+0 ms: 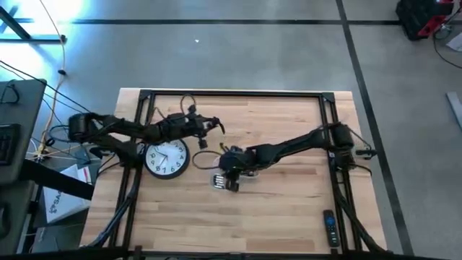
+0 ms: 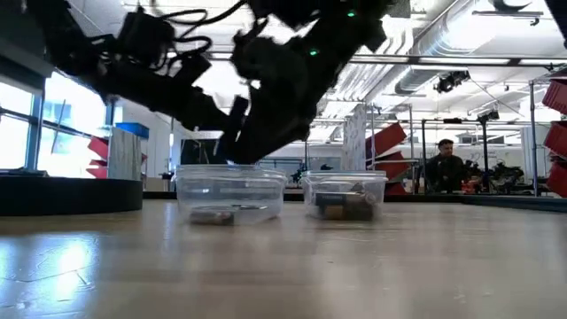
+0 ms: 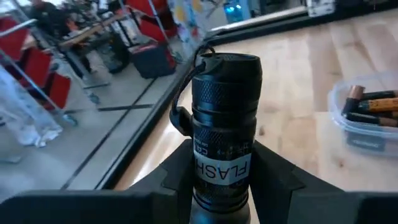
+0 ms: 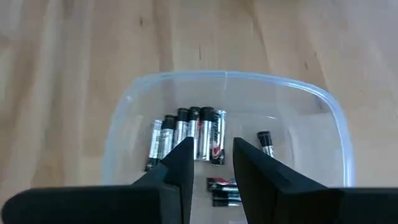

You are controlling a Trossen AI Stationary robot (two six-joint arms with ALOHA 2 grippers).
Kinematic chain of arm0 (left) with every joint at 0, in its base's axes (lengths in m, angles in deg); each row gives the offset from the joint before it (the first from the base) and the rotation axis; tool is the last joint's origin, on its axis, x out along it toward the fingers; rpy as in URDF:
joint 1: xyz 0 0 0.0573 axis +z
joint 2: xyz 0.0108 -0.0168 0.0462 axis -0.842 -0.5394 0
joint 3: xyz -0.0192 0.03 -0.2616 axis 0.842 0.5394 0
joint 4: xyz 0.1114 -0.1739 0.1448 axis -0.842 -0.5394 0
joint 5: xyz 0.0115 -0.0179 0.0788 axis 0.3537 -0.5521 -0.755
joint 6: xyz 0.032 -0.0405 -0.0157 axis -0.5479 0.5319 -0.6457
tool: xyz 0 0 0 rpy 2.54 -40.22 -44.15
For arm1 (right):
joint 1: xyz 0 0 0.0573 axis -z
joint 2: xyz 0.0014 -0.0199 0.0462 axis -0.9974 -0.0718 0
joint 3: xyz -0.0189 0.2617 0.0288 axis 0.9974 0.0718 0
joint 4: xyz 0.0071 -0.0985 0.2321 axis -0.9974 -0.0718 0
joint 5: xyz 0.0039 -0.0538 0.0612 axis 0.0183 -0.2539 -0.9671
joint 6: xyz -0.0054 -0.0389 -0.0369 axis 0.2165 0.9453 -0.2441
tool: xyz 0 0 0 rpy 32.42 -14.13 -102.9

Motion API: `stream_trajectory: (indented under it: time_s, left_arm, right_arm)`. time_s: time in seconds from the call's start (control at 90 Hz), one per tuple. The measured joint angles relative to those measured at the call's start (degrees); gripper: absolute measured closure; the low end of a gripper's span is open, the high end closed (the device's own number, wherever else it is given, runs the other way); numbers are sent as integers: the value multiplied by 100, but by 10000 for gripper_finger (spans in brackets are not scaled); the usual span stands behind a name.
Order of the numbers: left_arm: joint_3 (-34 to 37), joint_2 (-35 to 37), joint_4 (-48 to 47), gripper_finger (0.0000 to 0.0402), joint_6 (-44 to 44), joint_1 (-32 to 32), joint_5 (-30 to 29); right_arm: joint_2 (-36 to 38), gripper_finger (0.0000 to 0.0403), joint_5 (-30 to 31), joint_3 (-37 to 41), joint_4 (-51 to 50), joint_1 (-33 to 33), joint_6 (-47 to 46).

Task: Insert battery
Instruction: Open the black flashlight lid

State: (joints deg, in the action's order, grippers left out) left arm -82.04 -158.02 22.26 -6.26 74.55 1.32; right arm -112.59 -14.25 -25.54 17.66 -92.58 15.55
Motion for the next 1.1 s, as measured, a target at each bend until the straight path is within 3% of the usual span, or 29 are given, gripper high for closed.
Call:
stream_trajectory:
  time_s: [0.411, 0.911, 1.1]
  left_arm:
    - [246, 385, 24, 304, 69, 4, 4]
    - [246, 383, -14, 304, 105, 4, 53]
    - [246, 380, -70, 304, 138, 4, 61]
  right_arm:
    - [-1053, 325, -384, -1709, -2269, 121, 257]
    - [-1051, 325, 254, -1721, -4648, 232, 107]
    - [-781, 325, 417, -1018, -4847, 241, 39]
